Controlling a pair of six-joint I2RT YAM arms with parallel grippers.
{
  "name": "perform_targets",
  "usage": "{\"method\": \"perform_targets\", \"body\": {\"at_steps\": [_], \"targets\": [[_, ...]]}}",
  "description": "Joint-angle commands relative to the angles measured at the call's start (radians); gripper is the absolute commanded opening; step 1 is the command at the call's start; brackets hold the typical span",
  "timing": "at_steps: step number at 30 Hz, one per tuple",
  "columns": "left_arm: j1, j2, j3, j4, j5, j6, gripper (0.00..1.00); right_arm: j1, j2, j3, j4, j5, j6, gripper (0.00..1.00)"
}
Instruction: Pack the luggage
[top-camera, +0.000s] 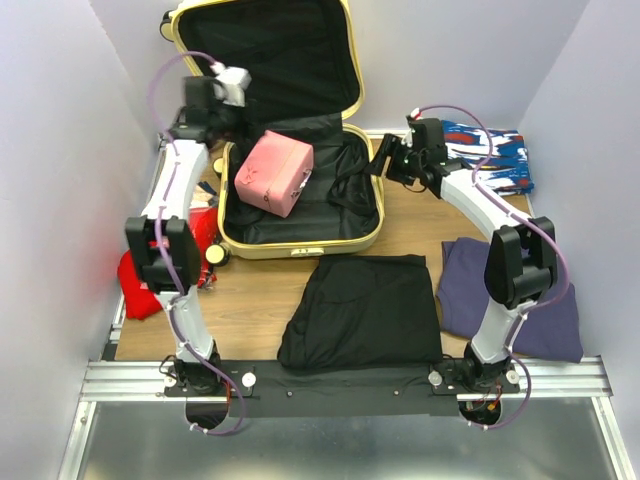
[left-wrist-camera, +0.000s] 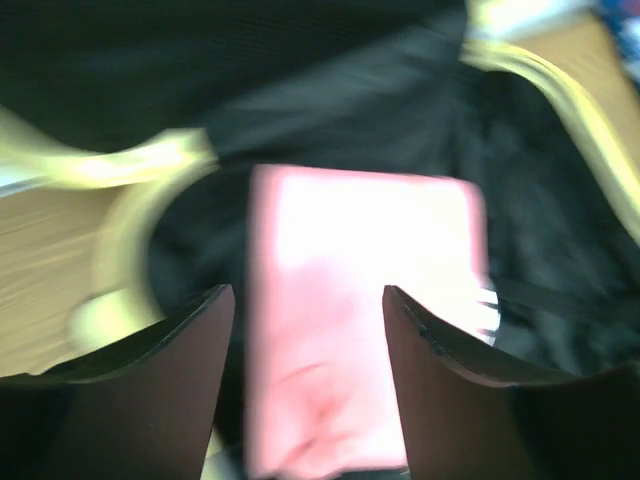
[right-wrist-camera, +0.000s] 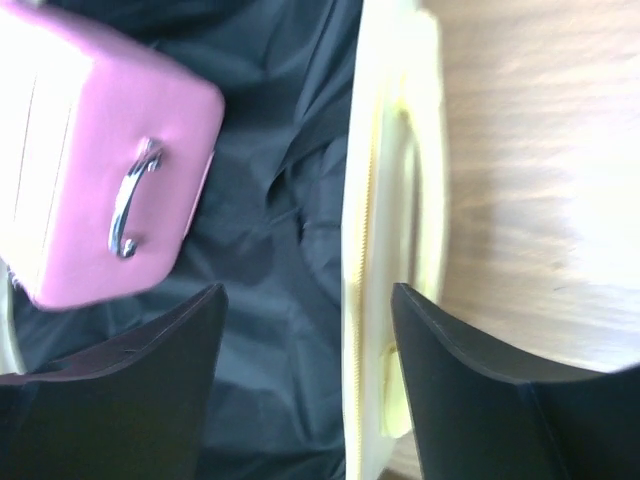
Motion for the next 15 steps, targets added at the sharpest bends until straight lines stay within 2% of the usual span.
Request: {"method": "perform_targets", "body": {"at_steps": [1, 8, 15], "targets": [[0.113, -0.059, -0.008, 0.004, -0.205, 0.014, 0.68, 0.0, -0.016, 0.056, 0.004, 0.188, -0.103, 0.72], [0.152, 0.04, 0.006, -0.105, -0.218, 0.086, 0.66, -0.001, 0.073, 0.097, 0.005, 0.168, -0.155, 0.68], [0.152, 0.1, -0.013, -0.145, -0.23, 0.057, 0.67, 0.002, 0.162, 0.152, 0.005, 0.143, -0.154, 0.68]]}}
